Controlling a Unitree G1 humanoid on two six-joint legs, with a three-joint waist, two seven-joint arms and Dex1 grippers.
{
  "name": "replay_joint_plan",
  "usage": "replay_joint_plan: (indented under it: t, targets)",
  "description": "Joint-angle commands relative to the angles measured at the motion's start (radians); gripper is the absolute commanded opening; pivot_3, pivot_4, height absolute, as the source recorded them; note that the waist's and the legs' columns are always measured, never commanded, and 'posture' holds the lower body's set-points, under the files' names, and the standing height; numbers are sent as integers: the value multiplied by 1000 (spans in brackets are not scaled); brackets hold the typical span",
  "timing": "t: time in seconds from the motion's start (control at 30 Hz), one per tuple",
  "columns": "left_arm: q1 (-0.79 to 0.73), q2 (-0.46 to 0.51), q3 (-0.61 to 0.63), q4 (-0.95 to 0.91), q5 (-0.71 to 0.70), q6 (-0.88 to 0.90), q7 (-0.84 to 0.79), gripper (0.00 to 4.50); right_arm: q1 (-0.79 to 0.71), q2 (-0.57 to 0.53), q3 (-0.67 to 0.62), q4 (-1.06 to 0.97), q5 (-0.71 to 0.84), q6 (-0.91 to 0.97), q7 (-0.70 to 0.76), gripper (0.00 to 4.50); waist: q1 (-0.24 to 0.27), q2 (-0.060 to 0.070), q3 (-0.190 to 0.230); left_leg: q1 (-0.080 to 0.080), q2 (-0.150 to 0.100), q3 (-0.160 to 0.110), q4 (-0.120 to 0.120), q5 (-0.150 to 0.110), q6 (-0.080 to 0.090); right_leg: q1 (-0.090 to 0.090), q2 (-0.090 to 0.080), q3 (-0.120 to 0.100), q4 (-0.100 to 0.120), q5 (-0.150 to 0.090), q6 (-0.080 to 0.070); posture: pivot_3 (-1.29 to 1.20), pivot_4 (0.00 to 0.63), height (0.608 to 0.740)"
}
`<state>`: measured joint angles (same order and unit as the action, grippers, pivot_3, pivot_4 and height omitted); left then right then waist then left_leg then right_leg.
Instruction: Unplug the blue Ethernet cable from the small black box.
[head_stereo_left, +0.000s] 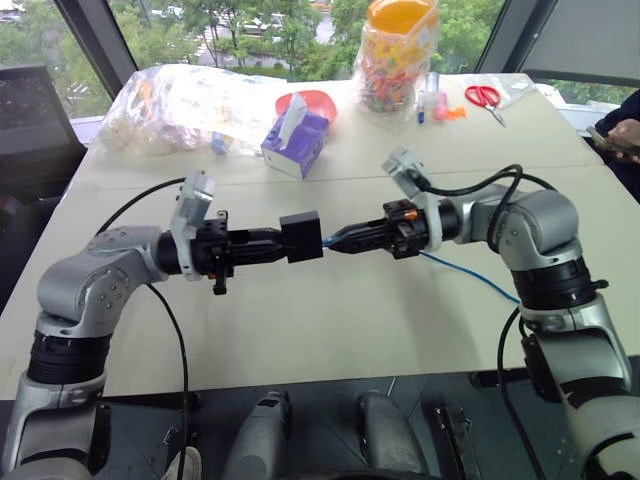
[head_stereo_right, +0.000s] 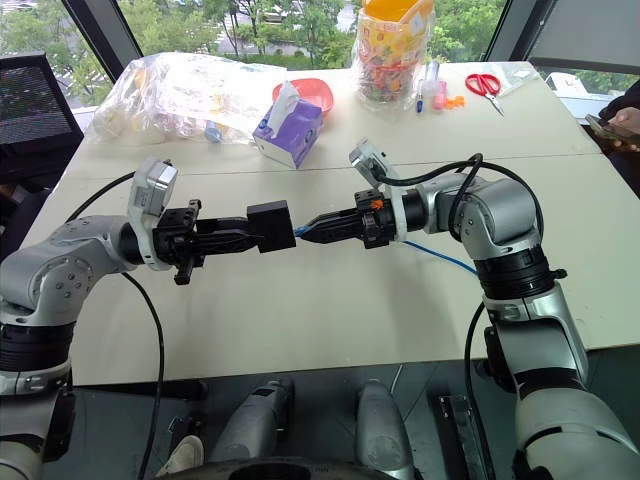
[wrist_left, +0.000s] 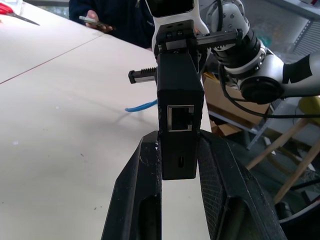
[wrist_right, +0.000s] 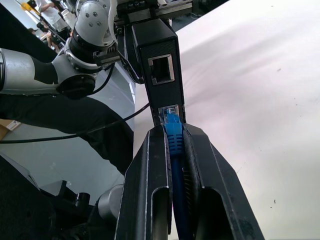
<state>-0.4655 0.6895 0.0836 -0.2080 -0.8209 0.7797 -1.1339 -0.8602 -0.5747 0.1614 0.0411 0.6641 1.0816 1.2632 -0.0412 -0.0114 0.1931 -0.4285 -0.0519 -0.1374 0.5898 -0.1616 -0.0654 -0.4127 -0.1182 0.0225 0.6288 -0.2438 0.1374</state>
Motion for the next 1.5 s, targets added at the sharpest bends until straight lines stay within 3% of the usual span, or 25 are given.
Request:
replay_joint_plan:
  t: [0.03,0.4,0.63,0.7,0.83,1.0,1.03,1.13,1.5]
  targets:
    - [-41,-4,8,-34,-12,-24,-5,471,-11,24,20,-51,30,11,3,53,0,0,0,0,0,0,0,0,0,0,0,0,0,0,0,0,150,728]
    - [-44,-8,9,-25,-5,-25,-12,471,-1,5,23,-57,11,-4,-3,53,0,0,0,0,0,0,0,0,0,0,0,0,0,0,0,0,150,728]
    - [-24,10,31,-38,-25,-12,-7,471,-129,-53,-39,412,-96,-142,26,53,-2,0,0,0,0,0,0,0,0,0,0,0,0,0,0,0,150,728]
    - [-23,13,33,-37,-28,-13,-1,471,-134,-73,-31,452,-93,-158,57,53,-2,0,0,0,0,0,0,0,0,0,0,0,0,0,0,0,150,728]
    - [-27,16,37,-32,-28,-16,9,471,-47,-117,34,268,-89,-197,131,53,3,-1,0,0,0,0,-1,0,0,0,0,0,0,0,3,0,150,728]
    - [-42,19,30,-13,-23,-26,6,471,-3,-101,24,123,-41,-158,97,53,-4,-1,1,-1,0,0,-1,0,0,-1,0,0,0,1,5,0,150,728]
    - [-47,18,28,-9,-21,-26,5,471,0,-94,20,97,-29,-142,84,840,-2,-1,1,-1,0,0,-1,0,0,-1,0,0,1,0,2,0,150,728]
    - [-58,14,24,-3,-17,-28,-2,471,7,-73,15,31,-7,-112,46,2148,-2,-1,1,-1,0,0,0,0,0,-1,0,0,1,-1,1,0,150,728]
    - [-58,8,23,-15,-20,-17,-14,471,-20,-43,-27,-27,60,-19,4,2148,2,-1,1,-1,0,0,1,0,0,-1,0,0,0,0,1,0,150,728]
